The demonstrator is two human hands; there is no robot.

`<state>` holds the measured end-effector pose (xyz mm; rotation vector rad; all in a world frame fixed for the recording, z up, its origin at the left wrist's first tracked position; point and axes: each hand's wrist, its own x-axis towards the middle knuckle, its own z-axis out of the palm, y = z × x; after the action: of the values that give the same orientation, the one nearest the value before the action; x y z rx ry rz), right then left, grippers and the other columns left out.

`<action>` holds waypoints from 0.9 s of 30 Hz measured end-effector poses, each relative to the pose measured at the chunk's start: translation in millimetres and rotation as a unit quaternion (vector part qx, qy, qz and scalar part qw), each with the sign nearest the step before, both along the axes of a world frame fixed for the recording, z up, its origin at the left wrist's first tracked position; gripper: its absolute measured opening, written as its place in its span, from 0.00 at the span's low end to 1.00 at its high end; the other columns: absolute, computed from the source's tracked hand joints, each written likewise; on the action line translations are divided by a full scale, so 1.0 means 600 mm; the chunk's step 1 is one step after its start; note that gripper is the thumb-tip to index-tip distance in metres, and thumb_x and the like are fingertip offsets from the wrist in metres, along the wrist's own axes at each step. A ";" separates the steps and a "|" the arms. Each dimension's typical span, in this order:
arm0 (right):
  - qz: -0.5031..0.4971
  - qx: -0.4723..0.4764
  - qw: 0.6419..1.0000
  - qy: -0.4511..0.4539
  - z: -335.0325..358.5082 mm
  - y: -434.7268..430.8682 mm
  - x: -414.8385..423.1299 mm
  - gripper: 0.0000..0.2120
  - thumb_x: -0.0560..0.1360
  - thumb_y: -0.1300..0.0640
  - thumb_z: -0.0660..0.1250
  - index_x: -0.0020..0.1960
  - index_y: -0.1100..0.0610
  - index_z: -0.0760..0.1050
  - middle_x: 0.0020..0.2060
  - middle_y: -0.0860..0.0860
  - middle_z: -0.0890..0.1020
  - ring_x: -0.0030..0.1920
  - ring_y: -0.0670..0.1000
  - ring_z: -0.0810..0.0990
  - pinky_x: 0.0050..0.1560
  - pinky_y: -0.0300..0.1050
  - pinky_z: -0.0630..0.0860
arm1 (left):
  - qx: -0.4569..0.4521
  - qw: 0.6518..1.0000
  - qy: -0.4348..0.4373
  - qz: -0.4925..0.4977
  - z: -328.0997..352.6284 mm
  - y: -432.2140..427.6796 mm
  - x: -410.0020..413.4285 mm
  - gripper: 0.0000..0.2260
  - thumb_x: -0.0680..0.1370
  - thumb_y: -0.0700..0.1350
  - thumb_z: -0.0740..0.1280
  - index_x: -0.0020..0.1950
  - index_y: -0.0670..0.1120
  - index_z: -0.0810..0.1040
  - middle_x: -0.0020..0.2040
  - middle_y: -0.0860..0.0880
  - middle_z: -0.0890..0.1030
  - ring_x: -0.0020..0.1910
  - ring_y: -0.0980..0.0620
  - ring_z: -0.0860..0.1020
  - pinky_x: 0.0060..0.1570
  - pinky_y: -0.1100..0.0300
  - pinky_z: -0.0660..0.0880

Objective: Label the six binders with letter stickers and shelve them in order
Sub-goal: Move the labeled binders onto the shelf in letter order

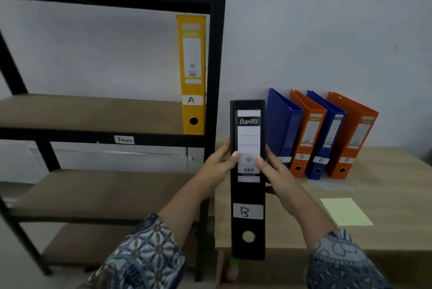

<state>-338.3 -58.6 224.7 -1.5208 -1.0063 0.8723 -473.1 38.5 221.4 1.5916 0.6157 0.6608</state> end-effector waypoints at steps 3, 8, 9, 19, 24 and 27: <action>0.008 0.030 0.999 -0.028 0.043 -0.024 -0.047 0.14 0.79 0.47 0.58 0.59 0.29 0.61 0.50 0.37 0.75 0.49 0.39 0.75 0.40 0.37 0.72 | -0.003 1.000 -0.011 -0.005 0.027 -0.017 -0.042 0.27 0.81 0.52 0.59 0.77 0.61 0.51 0.74 0.50 0.65 0.70 0.48 0.67 0.66 0.49 0.69; 0.014 0.056 0.997 -0.050 0.101 -0.066 -0.114 0.15 0.79 0.46 0.56 0.63 0.31 0.59 0.47 0.38 0.77 0.47 0.43 0.77 0.40 0.40 0.74 | -0.002 1.000 -0.016 -0.012 0.088 -0.047 -0.111 0.26 0.80 0.53 0.59 0.76 0.63 0.52 0.69 0.50 0.72 0.65 0.47 0.73 0.64 0.44 0.71; 0.020 0.054 0.997 -0.051 0.111 -0.073 -0.122 0.17 0.79 0.45 0.56 0.66 0.32 0.59 0.48 0.39 0.77 0.48 0.45 0.77 0.42 0.43 0.76 | 0.001 1.000 -0.013 -0.017 0.104 -0.053 -0.123 0.26 0.81 0.52 0.59 0.76 0.62 0.52 0.68 0.50 0.73 0.63 0.48 0.74 0.62 0.46 0.73; 0.151 0.044 0.985 -0.076 0.208 -0.120 -0.203 0.26 0.77 0.43 0.57 0.72 0.34 0.53 0.51 0.42 0.77 0.48 0.50 0.79 0.38 0.44 0.81 | 0.056 0.998 0.026 -0.011 0.232 -0.135 -0.266 0.19 0.81 0.51 0.56 0.71 0.60 0.63 0.61 0.50 0.78 0.60 0.44 0.77 0.57 0.41 0.76; 0.204 0.077 0.973 -0.080 0.227 -0.119 -0.241 0.26 0.77 0.41 0.58 0.73 0.35 0.53 0.59 0.46 0.77 0.55 0.51 0.79 0.48 0.52 0.82 | 0.080 0.996 0.043 0.003 0.269 -0.163 -0.326 0.23 0.73 0.53 0.61 0.68 0.60 0.67 0.60 0.49 0.80 0.59 0.44 0.78 0.54 0.42 0.78; 0.223 0.112 0.965 -0.077 0.236 -0.106 -0.258 0.25 0.78 0.44 0.58 0.73 0.38 0.56 0.60 0.46 0.78 0.57 0.50 0.78 0.57 0.56 0.78 | 0.098 0.994 0.033 0.023 0.285 -0.169 -0.348 0.24 0.73 0.50 0.61 0.69 0.60 0.66 0.59 0.49 0.81 0.58 0.45 0.80 0.55 0.43 0.77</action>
<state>-493.2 -122.1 366.5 -1.1994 -1.5468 0.9191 -682.0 -62.7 392.2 1.7907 0.6541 0.7239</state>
